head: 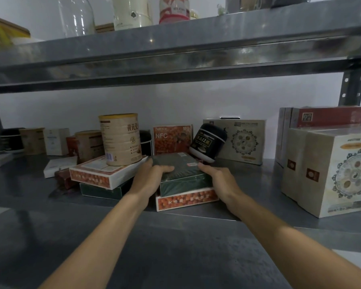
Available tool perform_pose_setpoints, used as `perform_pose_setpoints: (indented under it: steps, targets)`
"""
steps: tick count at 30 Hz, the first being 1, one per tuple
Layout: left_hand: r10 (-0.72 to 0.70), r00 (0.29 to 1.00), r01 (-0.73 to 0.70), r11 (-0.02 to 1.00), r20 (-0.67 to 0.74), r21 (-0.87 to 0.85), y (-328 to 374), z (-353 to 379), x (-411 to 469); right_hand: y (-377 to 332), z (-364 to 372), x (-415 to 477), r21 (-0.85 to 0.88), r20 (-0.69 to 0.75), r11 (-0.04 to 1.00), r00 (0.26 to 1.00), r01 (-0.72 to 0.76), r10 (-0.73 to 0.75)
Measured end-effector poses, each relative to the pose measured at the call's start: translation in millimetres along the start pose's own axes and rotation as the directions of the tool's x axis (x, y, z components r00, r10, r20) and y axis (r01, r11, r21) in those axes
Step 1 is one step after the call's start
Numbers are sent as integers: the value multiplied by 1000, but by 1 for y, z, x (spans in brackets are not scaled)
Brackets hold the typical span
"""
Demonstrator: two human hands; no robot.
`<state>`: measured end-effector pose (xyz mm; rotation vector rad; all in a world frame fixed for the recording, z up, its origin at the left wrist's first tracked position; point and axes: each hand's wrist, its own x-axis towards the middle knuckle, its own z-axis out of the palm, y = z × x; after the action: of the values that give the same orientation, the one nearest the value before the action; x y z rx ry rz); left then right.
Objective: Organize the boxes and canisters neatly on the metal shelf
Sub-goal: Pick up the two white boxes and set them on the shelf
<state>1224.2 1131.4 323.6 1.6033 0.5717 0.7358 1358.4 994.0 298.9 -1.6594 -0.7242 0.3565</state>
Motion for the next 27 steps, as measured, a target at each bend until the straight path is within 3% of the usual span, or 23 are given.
perform_pose_setpoints:
  steps: [3, 5, 7, 13, 17, 21, 24, 27]
  targets:
    - [157, 988, -152, 953, 5, 263, 6, -5, -3, -3, 7, -3, -36, -9, 998, 999, 43, -44]
    - [256, 964, -255, 834, 66, 488, 11, -9, -2, -5, 13, -3, -61, -9, 997, 999, 46, -46]
    - [261, 949, -314, 724, 178, 614, 16, -12, 1, -7, 17, -4, -58, -6, 998, 1000, 29, -30]
    - [135, 916, -380, 591, 378, 712, 29, -26, 9, -8, 31, -1, 88, 103, 995, 994, -43, 34]
    - [108, 904, -406, 522, 414, 750, 33, -30, 13, -7, 53, 4, 317, 181, 939, 981, -129, 74]
    - [131, 895, -434, 479, 426, 763, 30, -30, 14, -6, 65, 7, 424, 248, 889, 966, -175, 72]
    - [142, 902, -425, 465, 409, 776, 28, -36, 19, -5, 69, 10, 434, 278, 882, 959, -182, 61]
    - [136, 906, -416, 455, 400, 788, 29, -38, 23, -9, 69, 9, 335, 235, 930, 969, -150, 72]
